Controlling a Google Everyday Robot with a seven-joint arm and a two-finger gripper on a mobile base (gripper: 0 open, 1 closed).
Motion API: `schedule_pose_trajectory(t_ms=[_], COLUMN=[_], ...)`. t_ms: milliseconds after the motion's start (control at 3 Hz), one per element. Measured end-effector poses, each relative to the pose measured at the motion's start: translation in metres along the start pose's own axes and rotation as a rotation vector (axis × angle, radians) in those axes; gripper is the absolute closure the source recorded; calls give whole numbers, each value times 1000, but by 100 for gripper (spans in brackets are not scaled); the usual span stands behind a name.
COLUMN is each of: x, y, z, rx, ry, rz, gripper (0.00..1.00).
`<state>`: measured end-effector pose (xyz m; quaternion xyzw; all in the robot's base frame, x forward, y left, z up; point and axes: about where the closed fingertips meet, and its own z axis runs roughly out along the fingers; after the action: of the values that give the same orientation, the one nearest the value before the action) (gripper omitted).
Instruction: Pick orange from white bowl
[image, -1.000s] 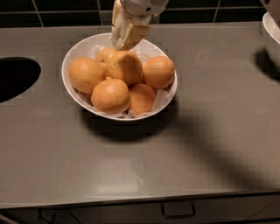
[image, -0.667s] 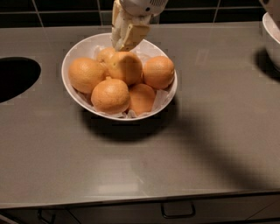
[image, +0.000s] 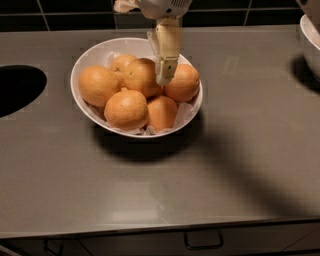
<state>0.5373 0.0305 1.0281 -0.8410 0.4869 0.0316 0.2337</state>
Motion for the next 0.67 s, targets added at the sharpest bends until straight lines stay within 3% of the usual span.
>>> schedule_pose_trajectory(t_ms=[667], x=[4], y=[0], z=[5], rx=[3], ry=[-5], rz=[14], gripper=[0])
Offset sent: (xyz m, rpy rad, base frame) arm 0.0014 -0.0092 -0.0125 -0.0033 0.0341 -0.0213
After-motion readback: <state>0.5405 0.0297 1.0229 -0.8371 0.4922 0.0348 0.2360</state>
